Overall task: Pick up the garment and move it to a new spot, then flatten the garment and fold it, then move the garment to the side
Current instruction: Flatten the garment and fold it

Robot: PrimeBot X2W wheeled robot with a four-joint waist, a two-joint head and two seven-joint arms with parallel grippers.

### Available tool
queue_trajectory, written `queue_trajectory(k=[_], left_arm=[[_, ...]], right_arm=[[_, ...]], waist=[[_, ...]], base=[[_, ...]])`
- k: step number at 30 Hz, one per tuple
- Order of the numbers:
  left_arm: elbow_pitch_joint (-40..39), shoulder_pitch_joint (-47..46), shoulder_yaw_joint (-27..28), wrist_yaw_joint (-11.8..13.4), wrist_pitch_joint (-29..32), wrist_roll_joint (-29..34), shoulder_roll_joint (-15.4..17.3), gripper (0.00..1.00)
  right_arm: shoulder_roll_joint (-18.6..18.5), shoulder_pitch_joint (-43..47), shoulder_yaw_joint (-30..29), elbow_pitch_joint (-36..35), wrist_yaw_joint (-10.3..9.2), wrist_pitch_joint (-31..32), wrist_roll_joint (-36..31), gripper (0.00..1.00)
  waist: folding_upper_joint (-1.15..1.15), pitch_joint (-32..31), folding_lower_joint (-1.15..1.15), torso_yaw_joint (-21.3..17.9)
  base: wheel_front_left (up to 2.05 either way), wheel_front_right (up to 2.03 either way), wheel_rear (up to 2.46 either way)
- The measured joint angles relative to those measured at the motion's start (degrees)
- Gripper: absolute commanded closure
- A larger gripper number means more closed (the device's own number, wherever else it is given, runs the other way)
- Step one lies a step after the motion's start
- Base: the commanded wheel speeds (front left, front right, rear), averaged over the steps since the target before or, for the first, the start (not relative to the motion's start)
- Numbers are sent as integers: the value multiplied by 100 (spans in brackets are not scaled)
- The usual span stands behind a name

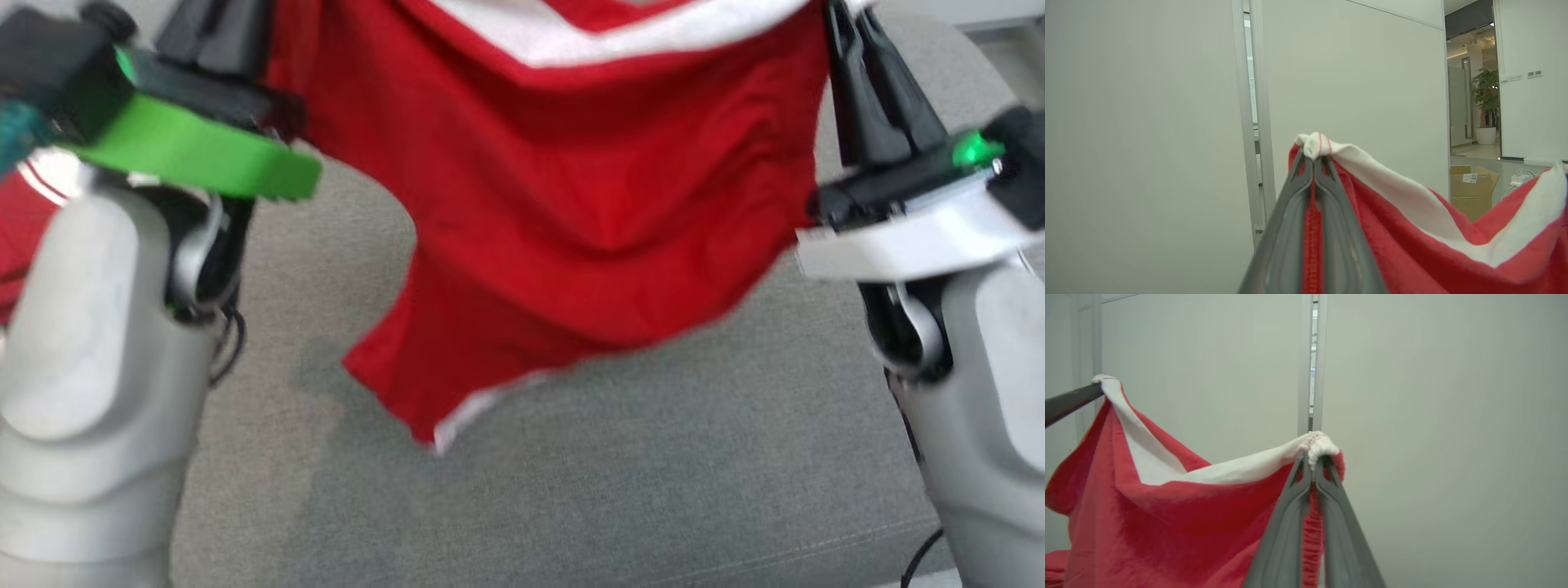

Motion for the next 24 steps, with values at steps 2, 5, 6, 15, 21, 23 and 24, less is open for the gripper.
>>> queue_trajectory(k=[2,5,6,15,21,23,24], left_arm=[[478,-769,-3,-1,-68,62,156,100],[1137,-1838,-29,-15,-318,246,282,100],[1302,-2097,-44,-19,-427,277,290,100],[2752,-3118,-345,-21,-1038,349,19,100],[2913,-2349,-433,-26,-1094,151,-126,100],[2717,-2119,-335,-26,-1112,137,-135,100],[2559,-1905,-270,-26,-1115,83,-152,100]], right_arm=[[63,-942,207,757,0,-314,-89,100],[278,-2192,296,1851,0,-704,-197,100],[335,-2498,281,2111,2,-787,-260,100],[699,-3899,77,3660,3,-966,-918,100],[766,-3202,141,3753,3,-966,-805,100],[762,-2961,100,3542,3,-966,-665,100],[739,-2764,98,3372,3,-966,-593,100]], waist=[[0,270,0,-54],[0,670,0,-128],[0,785,0,-147],[0,1960,1,-239],[0,2477,2,-170],[0,2542,2,-128],[0,2557,1,-96]], base=[[0,0,0],[0,0,0],[0,0,0],[0,0,0],[0,0,0],[0,0,0],[0,0,0]])
